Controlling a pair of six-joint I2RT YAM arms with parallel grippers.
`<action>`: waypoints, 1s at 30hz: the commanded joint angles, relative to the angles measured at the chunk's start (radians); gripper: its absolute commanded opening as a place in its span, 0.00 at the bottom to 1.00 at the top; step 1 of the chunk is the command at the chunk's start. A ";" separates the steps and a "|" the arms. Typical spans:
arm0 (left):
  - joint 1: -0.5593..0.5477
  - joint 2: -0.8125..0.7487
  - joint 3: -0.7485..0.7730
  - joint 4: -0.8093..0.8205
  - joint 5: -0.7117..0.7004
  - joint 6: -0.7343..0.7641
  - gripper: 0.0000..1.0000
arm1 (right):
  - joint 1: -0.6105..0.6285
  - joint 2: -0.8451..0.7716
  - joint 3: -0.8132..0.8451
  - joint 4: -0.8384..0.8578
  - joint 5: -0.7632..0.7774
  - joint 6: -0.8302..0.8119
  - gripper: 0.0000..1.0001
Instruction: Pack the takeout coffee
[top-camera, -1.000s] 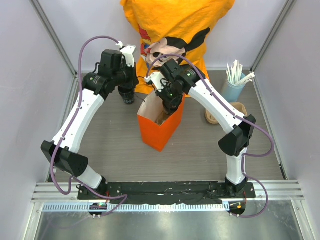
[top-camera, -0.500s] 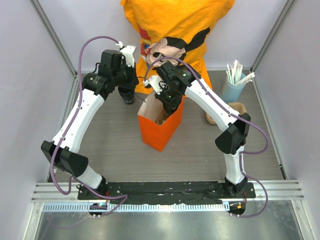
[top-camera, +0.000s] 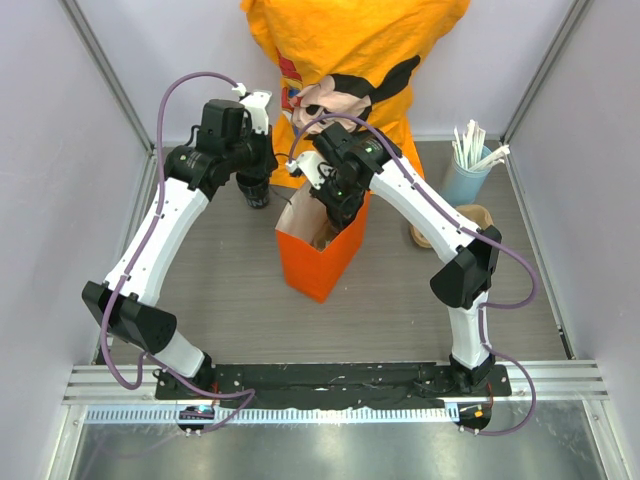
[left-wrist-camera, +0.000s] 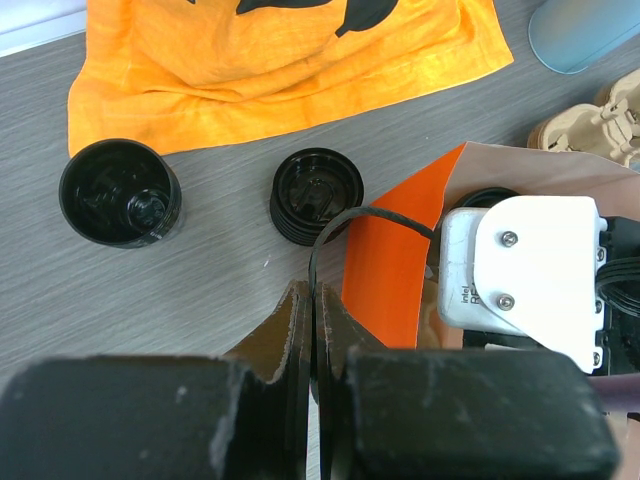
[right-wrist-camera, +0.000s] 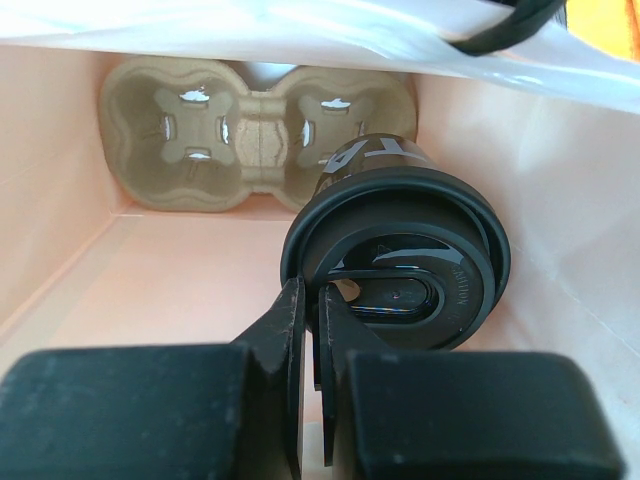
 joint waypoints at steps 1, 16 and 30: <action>0.003 -0.013 0.004 0.016 0.009 -0.006 0.00 | 0.006 -0.001 0.039 -0.009 0.015 -0.018 0.01; 0.003 -0.011 0.005 0.016 0.024 -0.008 0.00 | 0.004 0.005 0.044 0.003 -0.012 -0.035 0.01; 0.003 -0.013 0.004 0.014 0.026 -0.005 0.00 | 0.002 0.005 0.015 0.045 -0.014 -0.038 0.01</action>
